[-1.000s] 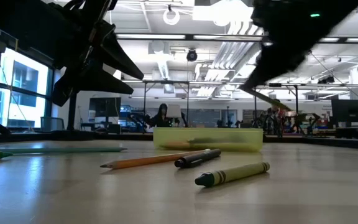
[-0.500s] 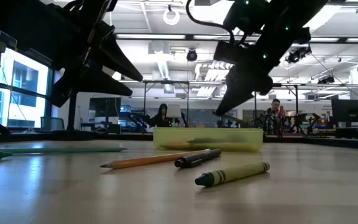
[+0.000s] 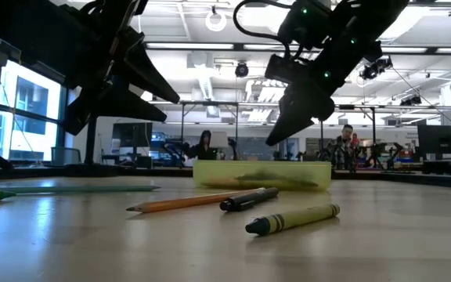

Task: Pick & place school supplies into a supply box
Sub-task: Put the green crayon into the yellow supply box

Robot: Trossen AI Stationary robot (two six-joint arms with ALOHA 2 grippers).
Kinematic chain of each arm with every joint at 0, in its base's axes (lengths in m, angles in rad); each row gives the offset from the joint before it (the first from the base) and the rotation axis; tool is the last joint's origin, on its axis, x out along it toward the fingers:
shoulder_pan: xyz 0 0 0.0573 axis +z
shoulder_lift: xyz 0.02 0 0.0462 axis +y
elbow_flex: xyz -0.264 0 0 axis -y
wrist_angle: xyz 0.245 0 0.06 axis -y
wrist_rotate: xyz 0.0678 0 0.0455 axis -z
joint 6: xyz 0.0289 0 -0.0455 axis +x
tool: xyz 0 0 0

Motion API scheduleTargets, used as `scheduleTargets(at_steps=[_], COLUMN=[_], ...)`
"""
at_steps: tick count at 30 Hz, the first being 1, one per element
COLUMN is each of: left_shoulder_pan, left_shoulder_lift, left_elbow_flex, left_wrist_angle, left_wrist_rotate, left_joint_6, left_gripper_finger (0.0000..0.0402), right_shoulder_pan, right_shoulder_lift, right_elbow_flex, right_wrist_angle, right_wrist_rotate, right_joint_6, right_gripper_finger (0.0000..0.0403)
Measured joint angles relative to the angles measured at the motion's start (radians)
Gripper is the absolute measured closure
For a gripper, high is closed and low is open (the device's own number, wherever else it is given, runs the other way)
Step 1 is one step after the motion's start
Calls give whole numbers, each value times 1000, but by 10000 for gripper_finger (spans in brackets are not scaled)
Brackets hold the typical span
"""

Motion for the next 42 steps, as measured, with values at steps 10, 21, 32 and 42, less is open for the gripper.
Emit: scheduleTargets(at_steps=[10, 21, 32, 42], left_shoulder_pan=[0, 0, 0, 0], left_shoulder_lift=[0, 0, 0, 0], left_elbow_flex=[0, 0, 0, 0], left_wrist_angle=[0, 0, 0, 1], left_wrist_rotate=[20, 18, 17, 18], left_joint_6=[0, -1, -1, -3], left_gripper_finger=[222, 222, 222, 222], right_shoulder_pan=[97, 383, 589, 581], right_shoulder_lift=[-10, -11, 121, 299], right_elbow_flex=[0, 0, 0, 0], right_wrist_angle=[77, 67, 281, 535], right_wrist_rotate=[-15, -84, -60, -151], right_joint_6=[-137, 9, 69, 89], right_gripper_finger=[280, 289, 288, 288])
